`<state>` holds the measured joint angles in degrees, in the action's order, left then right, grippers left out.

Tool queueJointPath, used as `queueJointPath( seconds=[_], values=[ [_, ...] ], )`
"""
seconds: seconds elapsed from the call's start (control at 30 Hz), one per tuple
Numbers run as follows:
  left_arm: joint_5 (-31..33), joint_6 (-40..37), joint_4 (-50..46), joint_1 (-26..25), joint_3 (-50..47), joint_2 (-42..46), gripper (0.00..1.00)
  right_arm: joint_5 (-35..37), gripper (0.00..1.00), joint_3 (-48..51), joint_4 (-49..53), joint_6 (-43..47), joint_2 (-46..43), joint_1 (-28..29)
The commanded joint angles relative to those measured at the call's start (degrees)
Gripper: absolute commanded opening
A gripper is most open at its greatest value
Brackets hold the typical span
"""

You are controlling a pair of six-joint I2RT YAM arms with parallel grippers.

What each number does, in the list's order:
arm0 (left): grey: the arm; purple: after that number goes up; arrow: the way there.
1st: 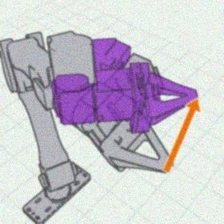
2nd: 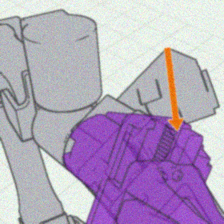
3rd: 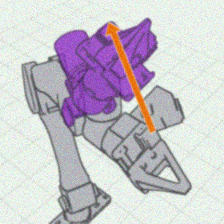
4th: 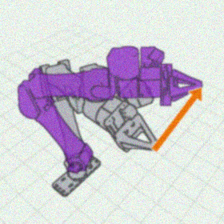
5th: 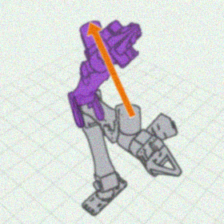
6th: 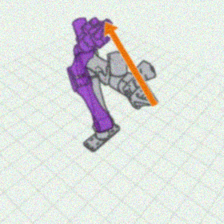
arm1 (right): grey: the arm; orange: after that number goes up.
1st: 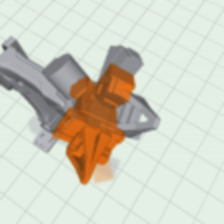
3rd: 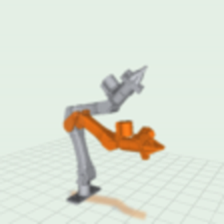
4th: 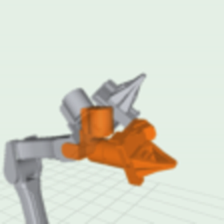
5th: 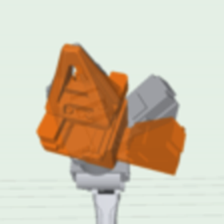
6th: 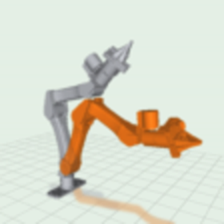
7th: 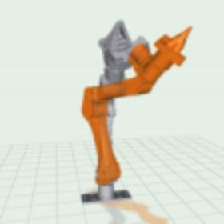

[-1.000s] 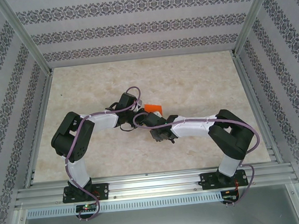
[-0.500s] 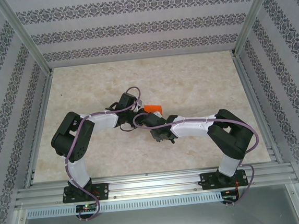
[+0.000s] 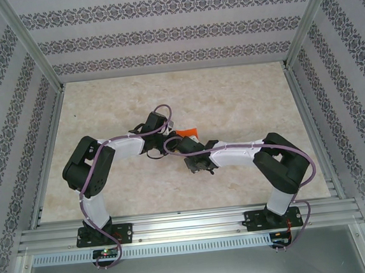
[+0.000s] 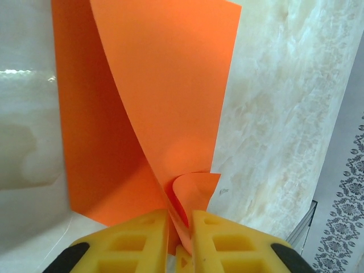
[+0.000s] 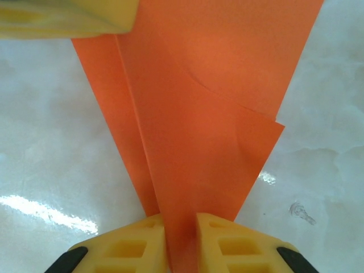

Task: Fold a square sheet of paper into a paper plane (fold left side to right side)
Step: Fourth fold the wing at the center of the table.

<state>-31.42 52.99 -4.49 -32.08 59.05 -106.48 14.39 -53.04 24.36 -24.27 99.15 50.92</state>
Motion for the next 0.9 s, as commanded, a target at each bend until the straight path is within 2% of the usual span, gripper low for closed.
queueJointPath(
  seconds=[0.0,0.23,0.67,0.77,0.87],
  values=[
    [0.57,-1.22,-1.65,-0.80,2.00,1.62,0.23,-2.32,0.18,1.98,-2.34,-0.56,-0.22,-1.15],
    [0.57,-2.69,-4.08,-0.14,3.83,2.58,0.35,-6.24,0.15,4.04,-5.36,-0.25,-1.07,-3.09],
    [-1.10,-6.34,-8.33,5.27,4.98,10.08,0.67,-12.00,0.14,4.88,-7.94,0.74,-0.72,-5.43],
    [-1.19,-6.07,-7.52,6.79,3.42,11.49,0.69,-13.22,0.13,5.19,-8.55,0.73,-0.96,-5.91],
    [-1.83,-4.61,-4.82,8.07,0.38,12.24,0.68,-15.21,0.13,5.88,-9.82,0.63,-1.49,-6.85]
  ],
)
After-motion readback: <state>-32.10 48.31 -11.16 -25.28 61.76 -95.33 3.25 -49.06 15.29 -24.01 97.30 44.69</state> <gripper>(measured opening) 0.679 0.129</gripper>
